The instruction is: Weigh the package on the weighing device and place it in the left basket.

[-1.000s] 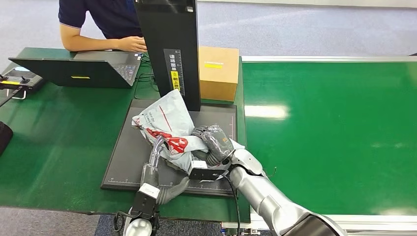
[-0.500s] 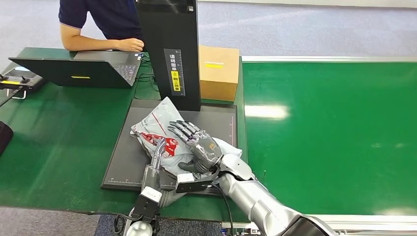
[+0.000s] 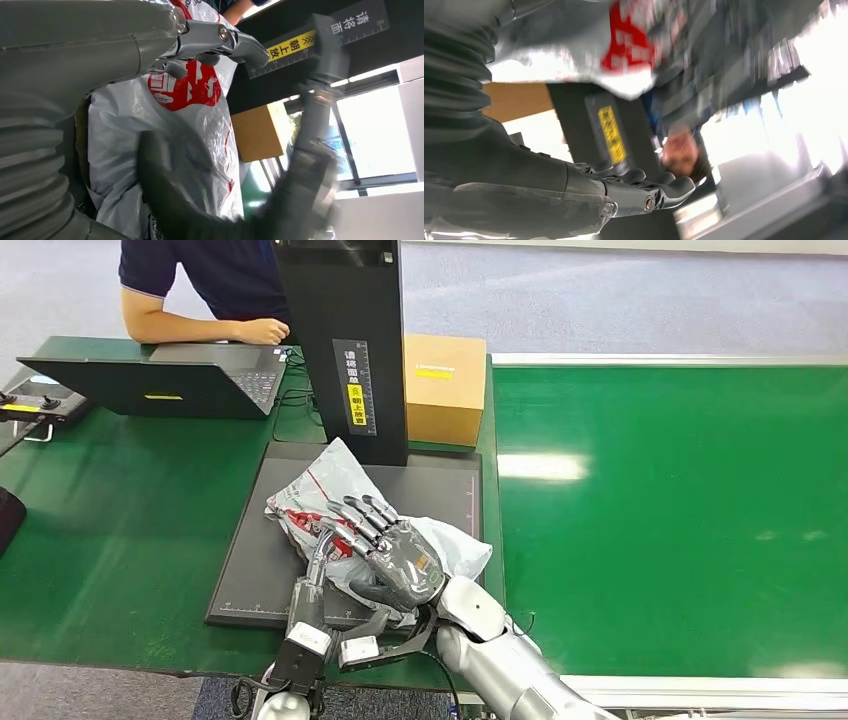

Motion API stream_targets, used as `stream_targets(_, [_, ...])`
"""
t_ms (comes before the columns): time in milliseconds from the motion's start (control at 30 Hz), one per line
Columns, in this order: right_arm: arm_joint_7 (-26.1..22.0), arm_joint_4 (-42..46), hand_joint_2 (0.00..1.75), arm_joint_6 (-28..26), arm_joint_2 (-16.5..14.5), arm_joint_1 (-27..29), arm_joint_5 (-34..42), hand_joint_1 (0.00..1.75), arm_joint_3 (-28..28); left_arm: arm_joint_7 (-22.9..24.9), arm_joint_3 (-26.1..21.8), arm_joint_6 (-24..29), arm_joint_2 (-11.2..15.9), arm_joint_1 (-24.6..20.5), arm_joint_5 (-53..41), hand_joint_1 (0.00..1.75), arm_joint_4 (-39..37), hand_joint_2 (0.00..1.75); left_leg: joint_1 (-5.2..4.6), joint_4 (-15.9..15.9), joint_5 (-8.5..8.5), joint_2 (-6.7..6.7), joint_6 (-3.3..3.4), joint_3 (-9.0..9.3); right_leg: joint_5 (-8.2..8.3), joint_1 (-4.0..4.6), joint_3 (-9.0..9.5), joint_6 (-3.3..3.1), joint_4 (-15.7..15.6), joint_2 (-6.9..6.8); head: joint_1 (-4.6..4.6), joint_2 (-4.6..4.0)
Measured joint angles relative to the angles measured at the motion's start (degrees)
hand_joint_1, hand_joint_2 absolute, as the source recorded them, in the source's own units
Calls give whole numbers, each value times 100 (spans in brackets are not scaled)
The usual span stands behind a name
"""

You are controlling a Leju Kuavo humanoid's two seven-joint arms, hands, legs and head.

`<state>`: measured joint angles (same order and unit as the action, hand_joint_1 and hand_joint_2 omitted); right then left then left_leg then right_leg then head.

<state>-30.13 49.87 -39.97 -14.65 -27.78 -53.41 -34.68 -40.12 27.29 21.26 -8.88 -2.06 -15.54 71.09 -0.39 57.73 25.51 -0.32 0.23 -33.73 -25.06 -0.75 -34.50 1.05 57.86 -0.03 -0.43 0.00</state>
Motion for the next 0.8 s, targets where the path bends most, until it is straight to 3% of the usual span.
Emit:
stream_targets(400, [-327,2252,175,33,445,1366,1861,0,426,1,-65,351,1,104,107,0,69,175,-1,0,2,0,1,-1,0,0,-1,0,-3,0,0,0])
stream_targets(667, [-686,3063,175,696,565,2302,2947,0,1186,0,-74,494,18,100,-77,0,69,175,-1,0,4,0,0,-2,-1,0,-1,0,-3,0,1,0])
stream_targets(800, [-702,3316,175,1356,586,2758,3407,0,1546,1,-94,532,44,101,-311,0,69,175,-1,0,6,0,-1,-2,-3,0,-1,-2,-3,0,1,0])
